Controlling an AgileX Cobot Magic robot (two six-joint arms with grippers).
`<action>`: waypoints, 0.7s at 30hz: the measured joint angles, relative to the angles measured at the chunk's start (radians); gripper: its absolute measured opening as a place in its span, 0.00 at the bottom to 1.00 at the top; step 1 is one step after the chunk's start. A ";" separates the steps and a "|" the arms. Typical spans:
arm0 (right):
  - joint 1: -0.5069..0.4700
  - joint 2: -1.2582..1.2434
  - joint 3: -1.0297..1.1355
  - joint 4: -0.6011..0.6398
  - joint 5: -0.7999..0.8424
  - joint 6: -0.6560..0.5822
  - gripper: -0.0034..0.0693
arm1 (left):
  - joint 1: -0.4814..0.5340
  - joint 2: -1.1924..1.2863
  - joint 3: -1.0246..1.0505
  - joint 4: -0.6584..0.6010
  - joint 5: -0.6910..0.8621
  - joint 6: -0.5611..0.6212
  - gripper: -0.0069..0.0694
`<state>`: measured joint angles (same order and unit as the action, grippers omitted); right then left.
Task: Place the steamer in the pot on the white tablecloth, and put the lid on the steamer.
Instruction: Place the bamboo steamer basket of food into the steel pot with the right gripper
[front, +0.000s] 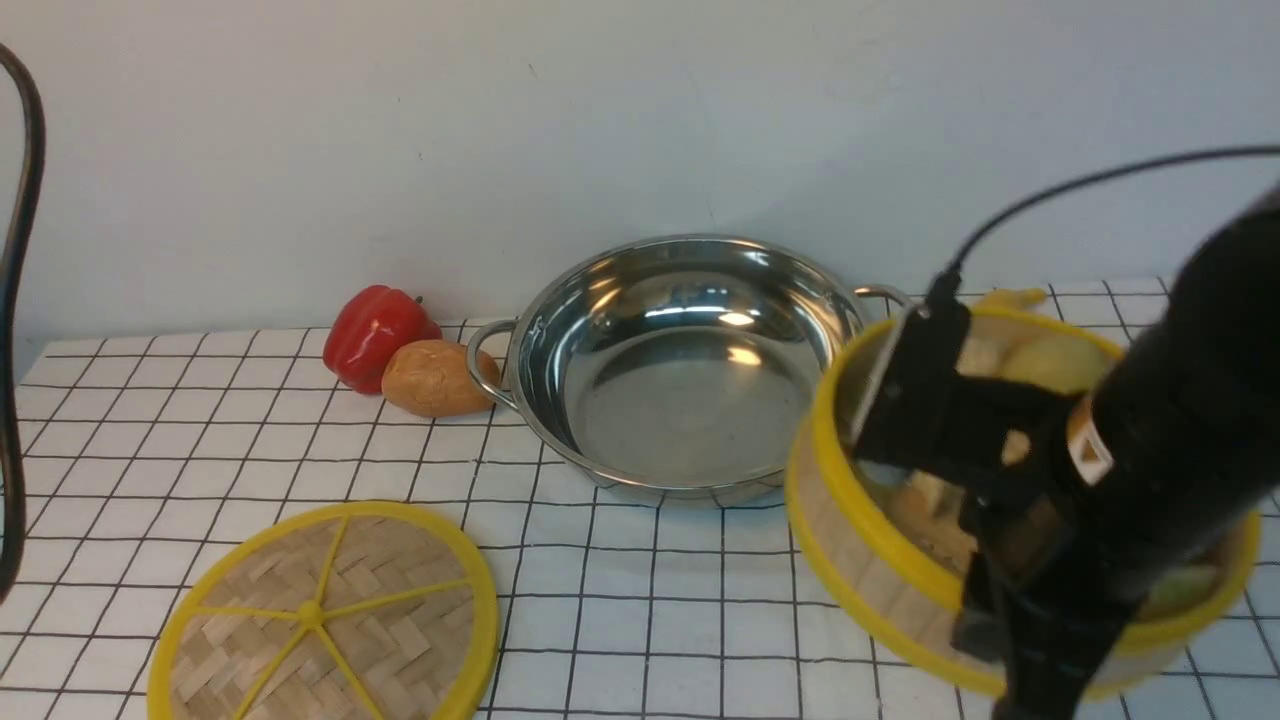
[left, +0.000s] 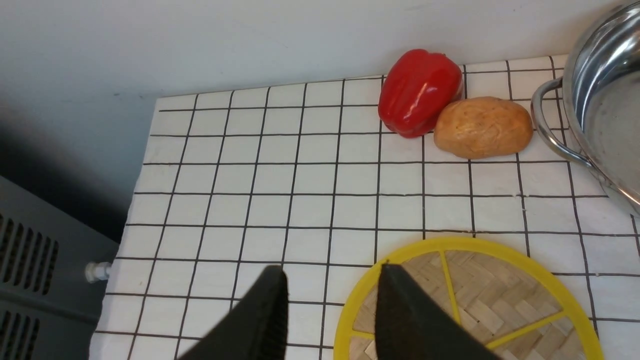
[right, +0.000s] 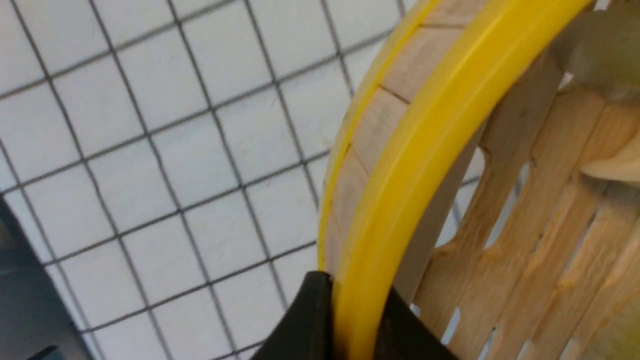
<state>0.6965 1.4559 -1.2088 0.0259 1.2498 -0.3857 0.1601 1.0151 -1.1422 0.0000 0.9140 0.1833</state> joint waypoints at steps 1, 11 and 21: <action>0.000 0.026 -0.041 -0.007 0.001 -0.028 0.15 | 0.000 0.000 0.000 0.000 0.000 0.000 0.41; 0.000 0.325 -0.425 -0.133 0.009 -0.265 0.15 | 0.000 0.000 0.000 -0.008 0.000 0.000 0.41; 0.000 0.557 -0.648 -0.133 0.013 -0.423 0.15 | 0.000 0.000 0.000 -0.008 0.000 0.003 0.41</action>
<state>0.6965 2.0130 -1.8570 -0.1072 1.2630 -0.8087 0.1601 1.0151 -1.1422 -0.0084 0.9140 0.1865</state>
